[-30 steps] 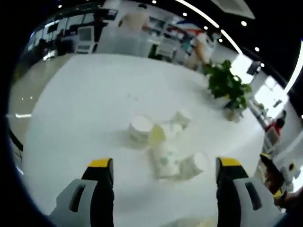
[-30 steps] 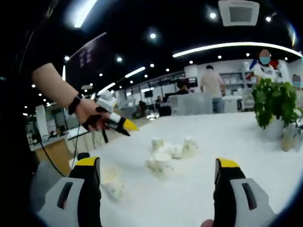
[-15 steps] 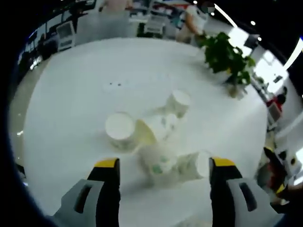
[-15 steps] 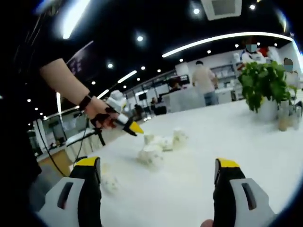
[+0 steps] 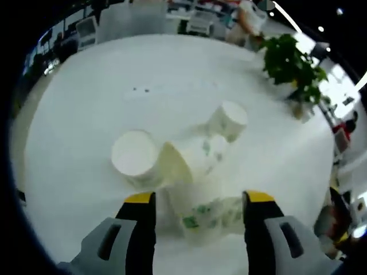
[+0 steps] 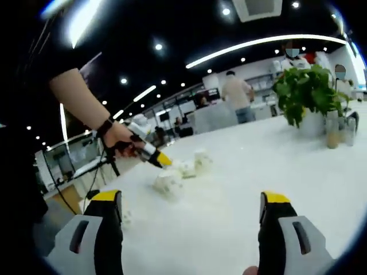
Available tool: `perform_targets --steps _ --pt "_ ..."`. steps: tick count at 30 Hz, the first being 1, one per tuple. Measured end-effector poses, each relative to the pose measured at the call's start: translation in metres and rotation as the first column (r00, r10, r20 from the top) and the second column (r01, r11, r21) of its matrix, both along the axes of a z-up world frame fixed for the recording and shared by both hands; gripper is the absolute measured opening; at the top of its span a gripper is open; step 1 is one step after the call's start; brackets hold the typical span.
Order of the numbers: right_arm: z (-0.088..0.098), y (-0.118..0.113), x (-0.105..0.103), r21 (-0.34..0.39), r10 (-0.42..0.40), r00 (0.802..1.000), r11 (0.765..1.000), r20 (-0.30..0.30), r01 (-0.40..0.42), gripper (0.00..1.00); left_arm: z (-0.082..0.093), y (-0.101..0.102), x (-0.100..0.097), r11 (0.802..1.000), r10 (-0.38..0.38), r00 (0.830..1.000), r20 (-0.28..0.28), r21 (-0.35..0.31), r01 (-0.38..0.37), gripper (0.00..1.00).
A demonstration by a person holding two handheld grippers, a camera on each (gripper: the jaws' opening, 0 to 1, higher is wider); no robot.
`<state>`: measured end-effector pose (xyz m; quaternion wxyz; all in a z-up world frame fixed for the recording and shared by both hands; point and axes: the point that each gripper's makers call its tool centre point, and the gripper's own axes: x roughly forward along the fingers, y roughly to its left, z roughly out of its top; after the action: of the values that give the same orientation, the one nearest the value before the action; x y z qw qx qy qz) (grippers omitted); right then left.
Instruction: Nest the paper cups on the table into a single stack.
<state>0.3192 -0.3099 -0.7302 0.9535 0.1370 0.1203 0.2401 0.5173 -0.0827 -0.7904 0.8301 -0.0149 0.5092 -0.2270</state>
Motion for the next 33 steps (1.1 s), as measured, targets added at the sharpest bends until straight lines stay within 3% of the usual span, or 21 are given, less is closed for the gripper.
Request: perform_targets --steps 6,13,23,33 --pt "-0.005 -0.007 -0.003 0.025 -0.015 1.0 1.0 -0.024 0.016 0.98 -0.005 -0.007 0.001 1.0 0.003 1.0 -0.009 -0.009 -0.003 0.51" --pt "-0.008 -0.001 -0.011 0.025 0.013 1.0 1.0 -0.028 -0.012 0.98 -0.019 -0.002 -0.001 0.999 0.022 0.999 -0.048 0.039 -0.021 0.56" --pt "-0.009 0.001 -0.009 0.041 0.001 1.0 0.999 -0.031 0.001 0.98 -0.024 0.002 0.012 0.997 0.068 0.996 -0.061 0.042 -0.065 0.56" --pt "-0.012 0.001 -0.004 0.052 -0.016 0.999 0.998 -0.037 0.018 0.98 -0.031 0.001 0.019 0.997 0.055 0.996 -0.067 0.059 -0.051 0.54"
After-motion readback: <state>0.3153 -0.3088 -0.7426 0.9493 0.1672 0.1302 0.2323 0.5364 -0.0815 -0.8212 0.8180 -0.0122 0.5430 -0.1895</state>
